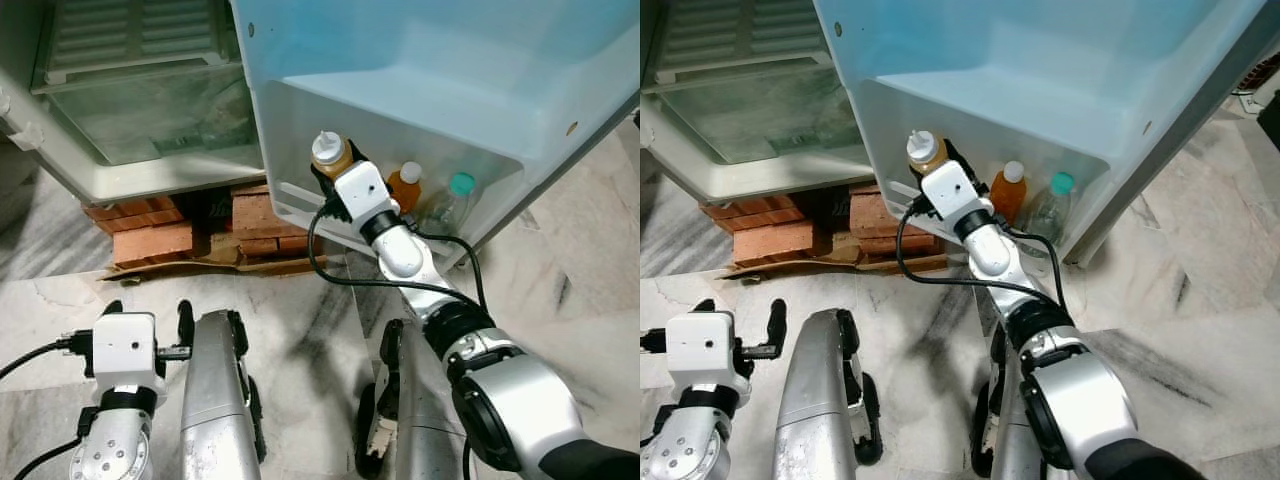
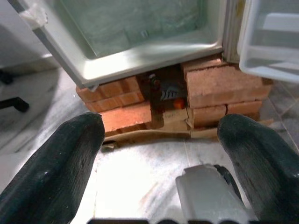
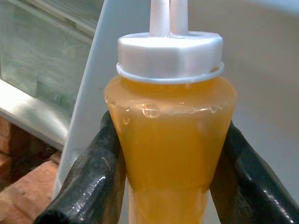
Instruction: Restocking fridge
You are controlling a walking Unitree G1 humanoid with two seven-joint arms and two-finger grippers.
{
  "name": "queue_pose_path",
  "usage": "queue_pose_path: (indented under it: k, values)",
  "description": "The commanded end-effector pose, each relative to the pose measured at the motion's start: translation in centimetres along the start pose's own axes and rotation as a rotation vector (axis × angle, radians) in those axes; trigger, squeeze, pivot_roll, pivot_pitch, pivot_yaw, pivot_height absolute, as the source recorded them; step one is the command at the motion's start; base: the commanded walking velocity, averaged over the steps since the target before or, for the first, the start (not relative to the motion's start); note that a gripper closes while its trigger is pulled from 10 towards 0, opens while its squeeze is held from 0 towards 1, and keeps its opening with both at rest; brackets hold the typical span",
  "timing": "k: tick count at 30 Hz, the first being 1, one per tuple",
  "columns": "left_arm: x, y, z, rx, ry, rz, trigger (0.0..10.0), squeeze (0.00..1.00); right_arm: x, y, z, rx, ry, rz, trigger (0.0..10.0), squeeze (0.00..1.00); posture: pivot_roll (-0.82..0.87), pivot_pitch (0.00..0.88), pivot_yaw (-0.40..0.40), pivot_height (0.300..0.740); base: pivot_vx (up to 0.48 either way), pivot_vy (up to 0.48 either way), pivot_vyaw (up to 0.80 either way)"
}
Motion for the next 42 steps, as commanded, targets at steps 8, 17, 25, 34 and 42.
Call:
queue_pose_path:
  k: [8,17,25,34,42]
  values:
    - [0.2,-1.4,-0.2,-0.032,0.018,-0.016,10.0,0.0,-1.1,0.3,0.4,0.022,-0.048,0.019,10.0,0.0,0.22,0.374,-0.015,0.538,0.0,0.0,0.0]
    - [0.1,-2.2,0.0,-0.046,0.025,-0.02,10.0,0.0,-1.8,0.3,-0.5,-0.036,-0.064,0.034,10.0,0.0,0.26,0.403,-0.021,0.538,0.0,0.0,0.0]
    - [-0.3,-4.0,0.0,-0.075,0.035,-0.008,10.0,0.0,-0.4,1.4,0.7,-0.005,-0.138,-0.027,10.0,0.0,0.29,0.449,-0.019,0.538,0.0,0.0,0.0]
    - [-0.3,-4.8,0.2,-0.096,0.039,-0.018,10.0,0.0,0.2,0.9,-1.2,-0.115,-0.153,-0.059,10.0,0.0,0.3,0.493,-0.009,0.538,0.0,0.0,0.0]
    - [-0.3,-5.2,0.1,-0.114,0.045,-0.03,10.0,0.0,0.9,-1.3,-5.0,-0.318,0.112,-0.18,10.0,0.0,0.3,0.512,0.006,0.538,0.0,0.0,0.0]
Point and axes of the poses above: a point about 5 cm out from each wrist's last joint towards the gripper, its own y axis pointing out of the wrist towards the gripper, its own z axis along the axis of the wrist's last joint, x = y × z, the point moved 4 cm from there along y, pointing out of the wrist towards the gripper, and after that the axes turned 6 degrees about y, right-handed, at the moved point
